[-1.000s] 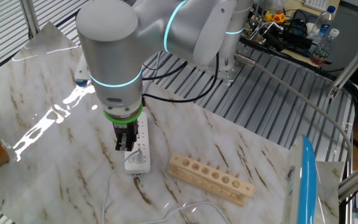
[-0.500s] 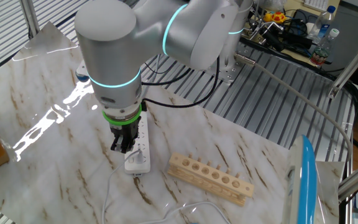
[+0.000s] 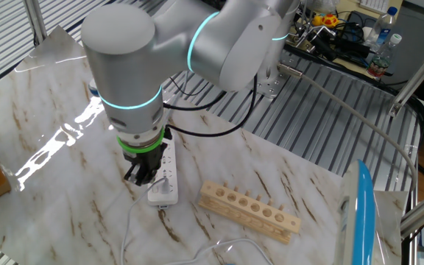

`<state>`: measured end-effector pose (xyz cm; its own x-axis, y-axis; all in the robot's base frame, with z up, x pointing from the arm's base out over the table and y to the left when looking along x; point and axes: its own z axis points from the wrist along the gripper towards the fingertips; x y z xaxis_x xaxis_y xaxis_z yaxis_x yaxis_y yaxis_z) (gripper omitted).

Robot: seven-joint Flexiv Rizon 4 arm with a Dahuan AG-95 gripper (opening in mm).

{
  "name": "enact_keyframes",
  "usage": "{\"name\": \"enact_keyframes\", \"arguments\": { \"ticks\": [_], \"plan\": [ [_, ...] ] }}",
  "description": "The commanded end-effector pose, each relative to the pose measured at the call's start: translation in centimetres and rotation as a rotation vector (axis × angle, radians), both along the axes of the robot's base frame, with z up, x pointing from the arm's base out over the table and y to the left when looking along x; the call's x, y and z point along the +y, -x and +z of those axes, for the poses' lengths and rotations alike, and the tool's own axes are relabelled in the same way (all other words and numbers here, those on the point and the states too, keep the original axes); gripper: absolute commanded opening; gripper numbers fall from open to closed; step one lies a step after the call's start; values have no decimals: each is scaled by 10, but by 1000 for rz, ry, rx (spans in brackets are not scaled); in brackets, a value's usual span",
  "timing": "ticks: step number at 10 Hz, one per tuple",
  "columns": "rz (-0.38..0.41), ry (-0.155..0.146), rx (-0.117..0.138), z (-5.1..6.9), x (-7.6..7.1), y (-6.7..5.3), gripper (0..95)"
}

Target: Plug in the power cord of the desk lamp, turn on the socket, and light up the desk lamp

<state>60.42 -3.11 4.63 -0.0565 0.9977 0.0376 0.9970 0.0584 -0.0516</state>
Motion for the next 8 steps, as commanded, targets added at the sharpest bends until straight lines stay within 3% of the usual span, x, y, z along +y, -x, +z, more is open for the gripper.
{"name": "enact_keyframes", "arguments": {
  "ticks": [1, 2, 3, 8],
  "plan": [
    [-58, 1, 2, 0, -2, -4, 0],
    [-80, 0, 3, -1, -3, -6, 0],
    [-104, -1, 4, -1, -3, -6, 190],
    [-231, -5, 11, -4, -2, -7, 190]
  ]
}}
